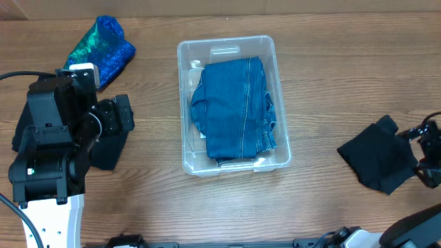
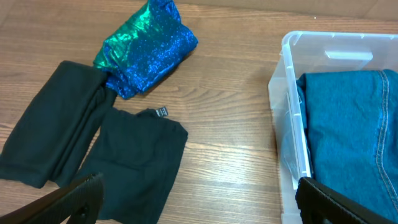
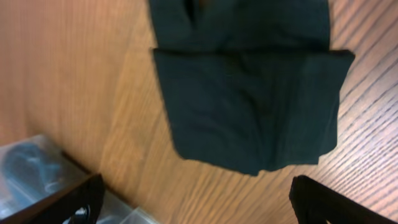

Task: Pack container
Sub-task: 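Move the right gripper out to the black cloth on the right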

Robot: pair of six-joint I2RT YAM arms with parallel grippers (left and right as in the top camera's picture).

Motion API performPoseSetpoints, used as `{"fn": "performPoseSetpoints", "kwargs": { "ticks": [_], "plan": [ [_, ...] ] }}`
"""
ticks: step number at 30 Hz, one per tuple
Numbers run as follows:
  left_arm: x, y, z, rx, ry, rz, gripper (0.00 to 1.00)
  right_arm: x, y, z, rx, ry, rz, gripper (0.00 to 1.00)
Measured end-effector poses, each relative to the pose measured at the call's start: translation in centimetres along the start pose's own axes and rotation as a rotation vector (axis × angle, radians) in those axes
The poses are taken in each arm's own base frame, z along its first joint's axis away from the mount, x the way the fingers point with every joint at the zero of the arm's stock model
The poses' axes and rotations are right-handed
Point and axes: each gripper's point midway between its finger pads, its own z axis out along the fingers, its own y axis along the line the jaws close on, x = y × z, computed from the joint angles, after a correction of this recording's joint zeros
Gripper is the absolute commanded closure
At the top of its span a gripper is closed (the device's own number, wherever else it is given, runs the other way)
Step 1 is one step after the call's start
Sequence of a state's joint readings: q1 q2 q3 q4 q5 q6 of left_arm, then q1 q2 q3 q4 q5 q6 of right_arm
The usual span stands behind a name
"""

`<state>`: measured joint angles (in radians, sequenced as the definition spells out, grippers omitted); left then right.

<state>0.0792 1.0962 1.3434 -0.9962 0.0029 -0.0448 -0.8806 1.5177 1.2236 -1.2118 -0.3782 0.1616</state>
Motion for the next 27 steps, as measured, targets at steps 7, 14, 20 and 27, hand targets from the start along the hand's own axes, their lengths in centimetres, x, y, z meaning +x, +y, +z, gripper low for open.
{"fn": "performPoseSetpoints", "kwargs": {
  "ticks": [7,14,20,27],
  "plan": [
    [0.0,0.0,0.0,0.000,-0.001,0.000,0.00,-0.9,-3.1,3.5,0.078,-0.070,-0.020,0.00],
    [0.0,0.0,0.0,0.000,0.000,0.000,0.00,-0.2,-6.3,5.6,0.194,-0.090,0.044,0.00],
    [0.0,0.0,0.0,0.000,0.000,0.000,0.00,0.0,-7.7,6.6,0.235,-0.111,0.078,0.00],
    [0.1,0.0,0.0,0.000,0.004,0.000,0.00,-0.4,-7.9,7.0,0.236,-0.133,0.082,0.00]
  ]
}}
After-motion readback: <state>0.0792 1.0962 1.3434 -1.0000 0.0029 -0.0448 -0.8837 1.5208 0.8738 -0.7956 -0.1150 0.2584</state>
